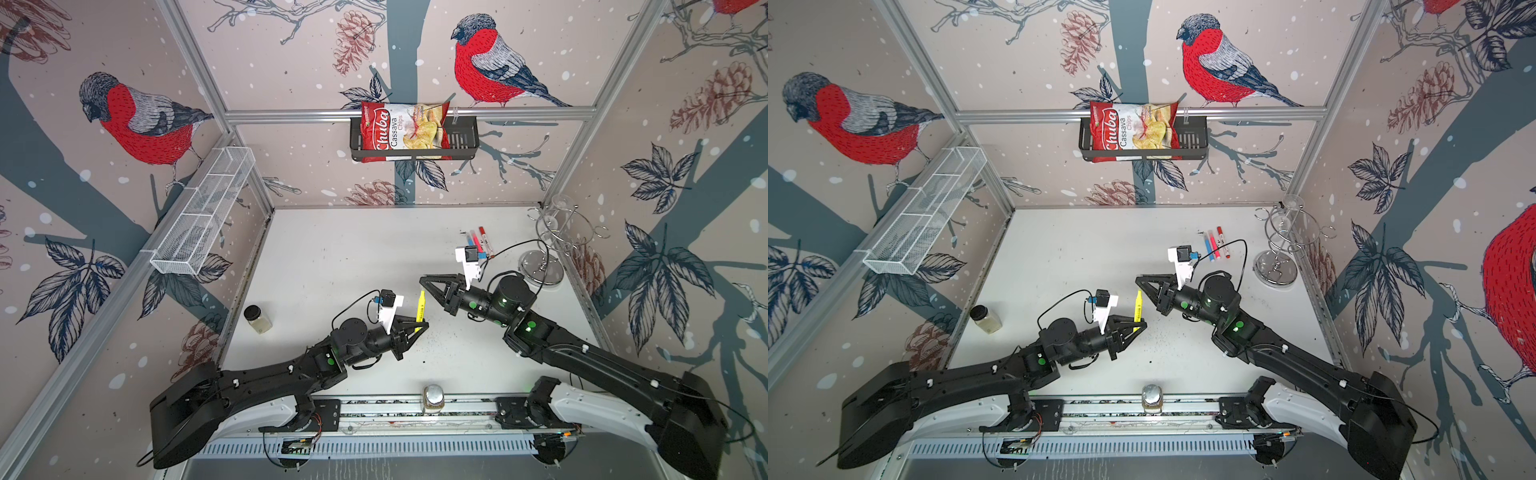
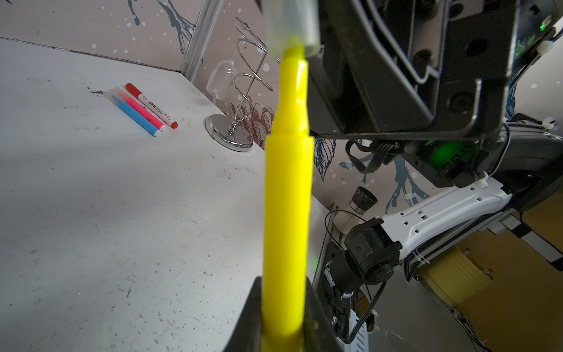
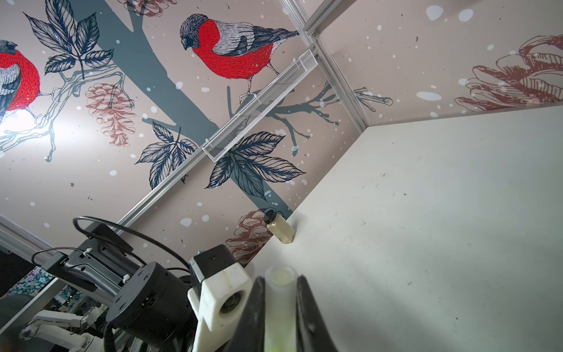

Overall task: Insert the pens into the pen caps
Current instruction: 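Lower the clear cap onto the yellow highlighter tip with the right gripper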

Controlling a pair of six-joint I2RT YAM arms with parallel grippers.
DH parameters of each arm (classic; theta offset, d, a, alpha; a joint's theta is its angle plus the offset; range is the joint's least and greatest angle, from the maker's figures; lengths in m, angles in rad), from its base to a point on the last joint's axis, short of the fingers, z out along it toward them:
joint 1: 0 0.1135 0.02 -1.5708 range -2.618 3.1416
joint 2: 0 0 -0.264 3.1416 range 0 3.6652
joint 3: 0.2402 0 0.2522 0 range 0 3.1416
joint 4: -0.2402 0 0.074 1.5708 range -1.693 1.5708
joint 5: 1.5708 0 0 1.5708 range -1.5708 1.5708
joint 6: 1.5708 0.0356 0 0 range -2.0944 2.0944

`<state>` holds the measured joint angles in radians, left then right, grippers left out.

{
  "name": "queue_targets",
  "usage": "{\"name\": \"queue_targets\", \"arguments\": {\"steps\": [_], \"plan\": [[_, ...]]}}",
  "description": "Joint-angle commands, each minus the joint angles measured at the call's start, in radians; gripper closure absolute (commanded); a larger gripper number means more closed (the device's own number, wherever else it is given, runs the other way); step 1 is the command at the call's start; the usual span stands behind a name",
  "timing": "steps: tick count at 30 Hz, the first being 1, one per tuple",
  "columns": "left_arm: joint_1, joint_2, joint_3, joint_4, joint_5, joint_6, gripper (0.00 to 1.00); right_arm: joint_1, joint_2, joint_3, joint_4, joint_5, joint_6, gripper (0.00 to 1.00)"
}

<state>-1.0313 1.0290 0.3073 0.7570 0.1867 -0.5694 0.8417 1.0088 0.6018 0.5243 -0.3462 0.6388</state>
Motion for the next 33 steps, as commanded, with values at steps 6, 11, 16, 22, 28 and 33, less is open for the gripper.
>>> {"name": "queue_targets", "arguments": {"steps": [6, 11, 16, 22, 28, 33], "plan": [[-0.001, -0.022, 0.007, 0.038, -0.018, 0.001, 1.0, 0.021, 0.008, -0.007, 0.068, 0.007, 0.018, 0.95], [-0.001, -0.036, -0.003, 0.078, -0.027, -0.023, 1.0, 0.036, 0.018, -0.023, 0.096, 0.004, 0.027, 0.95], [-0.001, -0.038, -0.017, 0.141, -0.039, -0.057, 1.0, 0.052, 0.02, -0.035, 0.115, 0.006, 0.027, 0.95], [-0.001, -0.04, -0.019, 0.206, -0.024, -0.089, 1.0, 0.063, 0.017, -0.054, 0.136, 0.001, 0.025, 0.95], [-0.001, -0.074, -0.01, 0.207, -0.026, -0.084, 1.0, 0.069, 0.019, -0.057, 0.142, -0.021, 0.018, 0.96], [-0.001, -0.105, 0.011, 0.176, -0.033, -0.066, 1.0, 0.076, 0.033, -0.056, 0.146, -0.041, 0.015, 0.96]]}}
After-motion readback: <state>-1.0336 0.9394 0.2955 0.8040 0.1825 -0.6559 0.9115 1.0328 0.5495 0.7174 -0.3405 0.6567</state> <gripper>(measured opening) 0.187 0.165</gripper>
